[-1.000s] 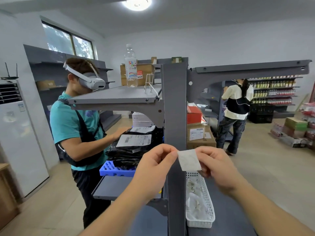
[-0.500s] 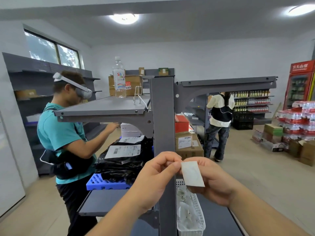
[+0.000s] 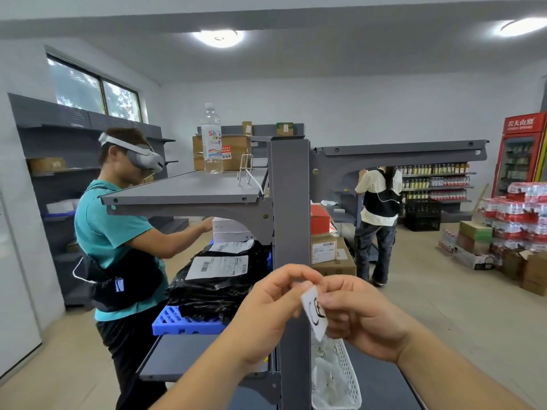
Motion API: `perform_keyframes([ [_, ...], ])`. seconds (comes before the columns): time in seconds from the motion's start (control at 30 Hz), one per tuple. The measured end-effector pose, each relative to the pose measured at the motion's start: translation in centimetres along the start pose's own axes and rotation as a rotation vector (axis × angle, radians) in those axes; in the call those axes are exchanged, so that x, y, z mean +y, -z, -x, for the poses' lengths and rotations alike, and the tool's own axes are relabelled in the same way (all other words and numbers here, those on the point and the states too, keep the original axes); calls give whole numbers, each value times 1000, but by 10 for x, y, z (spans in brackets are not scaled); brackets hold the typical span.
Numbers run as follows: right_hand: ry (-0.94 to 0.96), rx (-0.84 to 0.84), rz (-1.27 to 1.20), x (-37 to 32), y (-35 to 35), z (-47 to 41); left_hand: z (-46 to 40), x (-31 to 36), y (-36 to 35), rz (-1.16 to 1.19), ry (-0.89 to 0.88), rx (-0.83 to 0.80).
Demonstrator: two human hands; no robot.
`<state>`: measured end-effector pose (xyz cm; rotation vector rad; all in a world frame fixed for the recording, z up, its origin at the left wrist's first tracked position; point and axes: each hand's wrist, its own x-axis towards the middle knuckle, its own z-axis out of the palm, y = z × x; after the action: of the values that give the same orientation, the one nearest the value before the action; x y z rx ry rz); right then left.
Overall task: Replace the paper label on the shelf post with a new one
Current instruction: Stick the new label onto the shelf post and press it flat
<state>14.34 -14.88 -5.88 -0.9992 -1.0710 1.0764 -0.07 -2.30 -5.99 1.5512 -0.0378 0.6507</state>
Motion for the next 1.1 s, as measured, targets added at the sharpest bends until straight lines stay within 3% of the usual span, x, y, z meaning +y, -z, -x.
perform_keyframes([
  [0.1, 98, 127, 130, -3, -6, -8, -2, 3, 7, 65, 65, 99],
  [0.23, 345, 561, 436, -12, -7, -25, -11, 7, 13, -55, 65, 296],
  [0.33, 446, 694, 561, -17, -6, -39, -18, 10, 15, -130, 61, 381],
  [0.67, 491, 729, 693, -19, -4, -63, -39, 13, 19, -505, -128, 517],
  [1.1, 564, 836, 843, -14, -6, -68, -44, 7, 16, -637, -162, 571],
])
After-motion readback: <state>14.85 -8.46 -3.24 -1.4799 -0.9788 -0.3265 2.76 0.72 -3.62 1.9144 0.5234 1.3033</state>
